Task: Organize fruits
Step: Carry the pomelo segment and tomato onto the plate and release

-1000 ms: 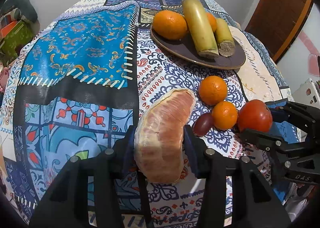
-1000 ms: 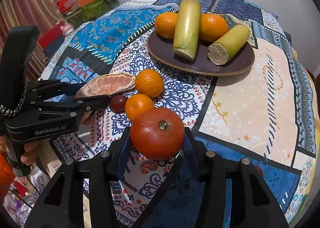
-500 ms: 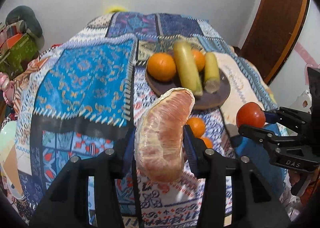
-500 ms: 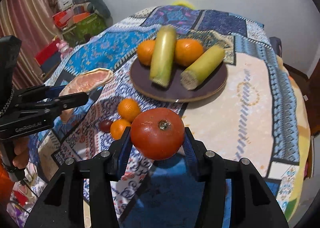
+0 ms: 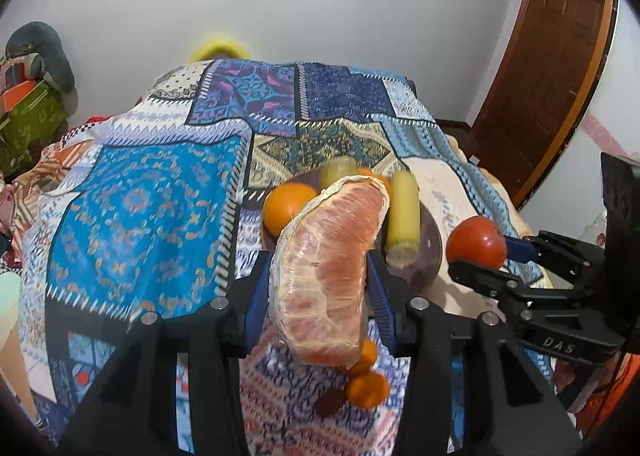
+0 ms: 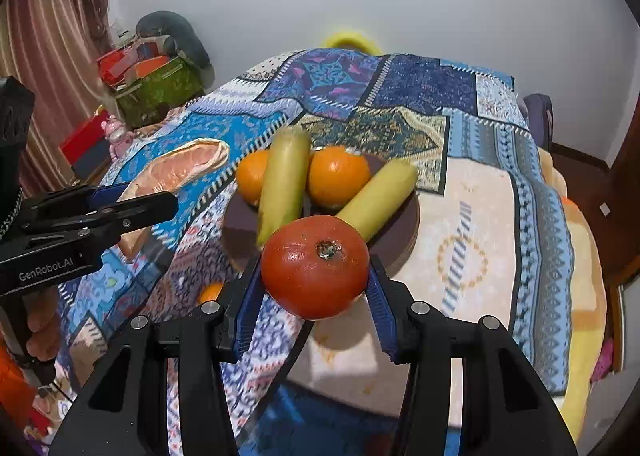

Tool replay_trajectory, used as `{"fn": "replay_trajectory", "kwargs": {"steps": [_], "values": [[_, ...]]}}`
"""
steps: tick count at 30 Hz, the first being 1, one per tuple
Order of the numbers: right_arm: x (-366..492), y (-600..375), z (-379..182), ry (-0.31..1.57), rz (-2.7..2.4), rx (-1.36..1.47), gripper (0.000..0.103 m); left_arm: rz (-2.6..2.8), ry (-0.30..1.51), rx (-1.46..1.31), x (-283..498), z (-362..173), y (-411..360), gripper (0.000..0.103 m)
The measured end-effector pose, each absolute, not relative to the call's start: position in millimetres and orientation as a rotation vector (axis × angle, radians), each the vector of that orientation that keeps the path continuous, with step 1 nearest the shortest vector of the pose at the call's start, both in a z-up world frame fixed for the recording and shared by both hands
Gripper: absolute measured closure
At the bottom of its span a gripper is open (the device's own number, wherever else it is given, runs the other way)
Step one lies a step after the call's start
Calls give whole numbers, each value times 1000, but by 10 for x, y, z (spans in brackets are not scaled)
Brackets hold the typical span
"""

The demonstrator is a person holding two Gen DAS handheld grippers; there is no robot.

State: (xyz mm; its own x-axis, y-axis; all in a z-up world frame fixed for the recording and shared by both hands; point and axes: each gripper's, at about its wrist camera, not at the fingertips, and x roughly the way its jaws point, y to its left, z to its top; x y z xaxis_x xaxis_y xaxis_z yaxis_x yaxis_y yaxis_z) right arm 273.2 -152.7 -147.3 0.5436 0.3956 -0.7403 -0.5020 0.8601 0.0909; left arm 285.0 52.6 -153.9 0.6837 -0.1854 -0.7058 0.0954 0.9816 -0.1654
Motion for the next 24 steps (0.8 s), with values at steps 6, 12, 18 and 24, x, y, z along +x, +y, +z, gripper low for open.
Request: {"fn": "replay_trajectory", "kwargs": {"steps": [6, 12, 18, 24], "values": [[2966, -1477, -1476, 829, 538, -135, 57, -163, 790, -133, 3092, -1575, 476, 57], [3145, -1410, -1516, 822, 545, -135, 57, -159, 786, -144, 3287, -1662, 458, 57], [3290, -1346, -1587, 829, 554, -124, 57, -154, 800, -164, 3408, -1806, 460, 57], [3355, -1302, -1751, 860, 557, -128, 57, -171, 839, -151, 3453, -1967, 452, 57]]}}
